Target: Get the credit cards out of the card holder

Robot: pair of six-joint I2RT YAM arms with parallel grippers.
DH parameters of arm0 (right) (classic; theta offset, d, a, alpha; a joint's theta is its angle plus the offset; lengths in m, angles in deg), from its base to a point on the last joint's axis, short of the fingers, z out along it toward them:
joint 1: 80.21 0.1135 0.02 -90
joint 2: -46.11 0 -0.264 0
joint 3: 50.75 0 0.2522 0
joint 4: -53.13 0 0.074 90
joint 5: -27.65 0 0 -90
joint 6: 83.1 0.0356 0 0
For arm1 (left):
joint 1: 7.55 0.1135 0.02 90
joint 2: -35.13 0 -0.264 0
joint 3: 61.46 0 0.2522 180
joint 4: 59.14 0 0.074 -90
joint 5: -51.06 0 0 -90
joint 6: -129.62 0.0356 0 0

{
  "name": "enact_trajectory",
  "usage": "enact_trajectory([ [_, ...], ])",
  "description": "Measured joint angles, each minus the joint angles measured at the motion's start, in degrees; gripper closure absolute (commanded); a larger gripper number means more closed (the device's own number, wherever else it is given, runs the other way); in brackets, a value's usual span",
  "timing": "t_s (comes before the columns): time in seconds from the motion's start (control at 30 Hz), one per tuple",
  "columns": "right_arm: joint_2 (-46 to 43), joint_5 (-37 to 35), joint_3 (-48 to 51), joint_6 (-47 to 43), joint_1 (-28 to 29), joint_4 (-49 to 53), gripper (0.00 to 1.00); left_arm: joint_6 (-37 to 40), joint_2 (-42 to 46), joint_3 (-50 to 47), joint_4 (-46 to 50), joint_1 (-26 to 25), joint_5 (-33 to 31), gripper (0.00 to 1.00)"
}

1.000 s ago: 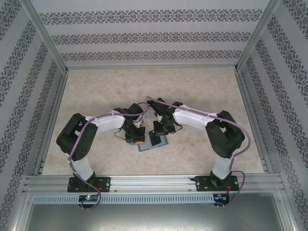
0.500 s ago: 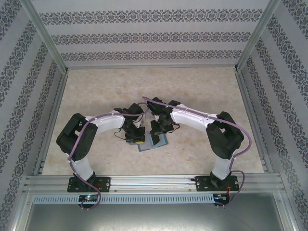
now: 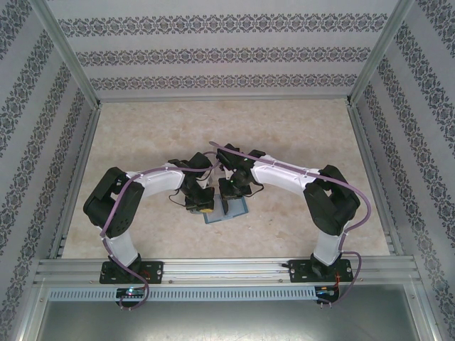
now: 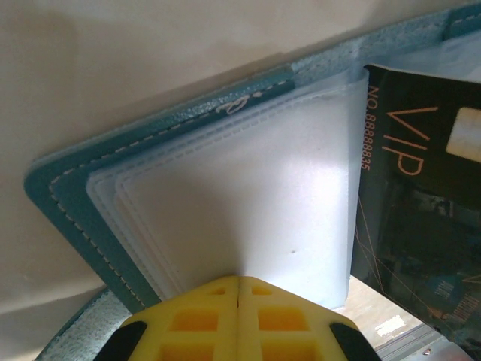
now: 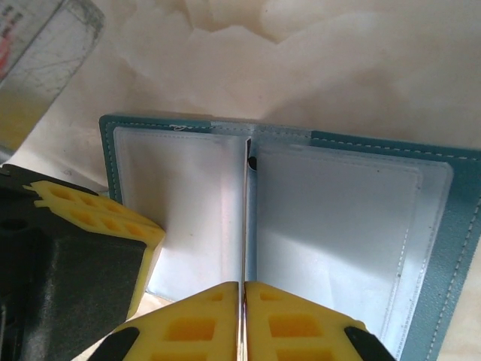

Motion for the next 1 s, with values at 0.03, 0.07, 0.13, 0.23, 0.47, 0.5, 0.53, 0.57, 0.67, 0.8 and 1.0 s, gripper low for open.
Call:
enact_trajectory([
  [0.03, 0.00, 0.09, 0.09, 0.04, -0.02, -0.07, 0.89, 0.00, 0.00, 0.00, -0.02, 0.00, 0.00, 0.95],
  [0.07, 0.00, 0.11, 0.09, 0.07, -0.02, -0.11, 0.90, 0.00, 0.00, 0.00, -0.02, 0.02, 0.00, 0.95],
  [0.13, 0.00, 0.28, 0.09, 0.11, -0.02, -0.24, 0.91, 0.00, 0.00, 0.00, 0.00, 0.02, 0.00, 0.95],
  [0.23, 0.00, 0.31, 0.09, 0.24, -0.02, -0.28, 0.94, 0.00, 0.02, 0.00, -0.02, 0.00, 0.00, 0.95],
  [0.47, -0.02, 0.17, 0.09, 0.26, -0.02, -0.28, 0.96, -0.02, 0.37, 0.00, 0.24, 0.00, -0.61, 0.93],
  [0.5, -0.09, 0.04, 0.09, 0.26, -0.04, -0.28, 0.96, -0.02, 0.55, 0.00, 0.46, 0.00, -1.16, 0.93],
  [0.53, -0.20, 0.04, 0.09, 0.26, -0.07, -0.28, 0.96, 0.00, 0.83, 0.00, 0.83, 0.00, -1.70, 0.93],
  [0.57, -0.31, 0.02, 0.09, 0.26, -0.17, -0.28, 0.96, 0.00, 1.05, 0.00, 1.16, 0.00, -2.29, 0.93],
  [0.67, -1.11, 0.02, 0.09, 0.24, -0.57, -0.26, 0.97, 0.00, 2.01, 0.00, 2.32, 0.02, -4.07, 0.92],
  [0.8, -2.69, 0.02, 0.09, 0.22, -1.36, -0.26, 0.97, 0.00, 3.74, 0.00, 3.39, 0.02, -5.66, 0.91],
  [1.0, -3.06, 0.02, -0.63, -1.60, -3.02, -0.04, 1.00, 0.00, 6.19, 0.00, 4.17, 1.03, -7.41, 0.91],
])
